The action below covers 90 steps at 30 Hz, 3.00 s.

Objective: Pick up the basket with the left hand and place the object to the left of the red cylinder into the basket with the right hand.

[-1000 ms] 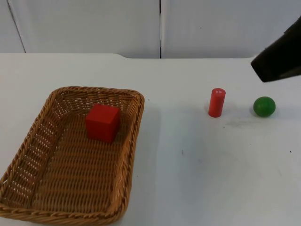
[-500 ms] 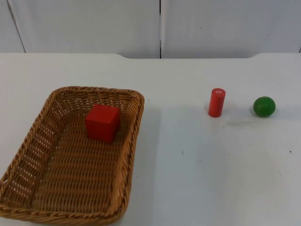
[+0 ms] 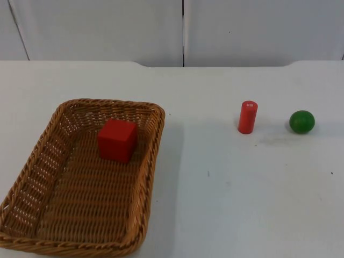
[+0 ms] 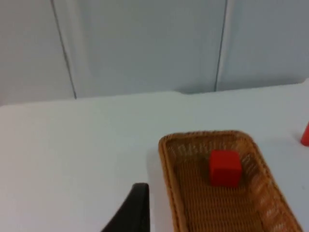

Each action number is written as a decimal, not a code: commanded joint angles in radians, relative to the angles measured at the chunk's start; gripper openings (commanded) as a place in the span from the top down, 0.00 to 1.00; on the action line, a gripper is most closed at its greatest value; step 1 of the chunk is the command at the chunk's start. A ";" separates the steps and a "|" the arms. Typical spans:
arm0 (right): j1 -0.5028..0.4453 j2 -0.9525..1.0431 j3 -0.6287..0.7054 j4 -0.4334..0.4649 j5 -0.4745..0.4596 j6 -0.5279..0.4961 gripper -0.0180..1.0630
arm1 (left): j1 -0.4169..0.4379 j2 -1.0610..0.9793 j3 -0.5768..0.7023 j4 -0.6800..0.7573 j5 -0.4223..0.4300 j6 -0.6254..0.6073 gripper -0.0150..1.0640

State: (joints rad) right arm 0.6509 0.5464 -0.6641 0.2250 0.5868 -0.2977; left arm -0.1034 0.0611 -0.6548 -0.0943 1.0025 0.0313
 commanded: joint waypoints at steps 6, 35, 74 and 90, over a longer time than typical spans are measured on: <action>-0.001 -0.079 0.006 -0.198 0.090 0.187 0.26 | -0.003 -0.061 0.095 0.103 0.032 -0.110 0.08; -0.001 -0.384 0.007 -0.248 0.374 0.238 0.26 | -0.003 -0.061 0.160 0.094 0.073 -0.026 0.08; 0.001 -0.546 0.148 -0.246 0.493 0.272 0.01 | -0.003 -0.061 0.160 0.094 0.073 -0.026 0.01; -0.001 -0.546 0.148 -0.246 0.491 0.282 0.01 | -0.003 -0.061 0.160 0.083 0.073 -0.026 0.01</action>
State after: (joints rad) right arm 0.6528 0.0033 -0.5216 -0.0186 1.0861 -0.0191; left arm -0.1034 0.0033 -0.4992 0.0000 1.0795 0.0055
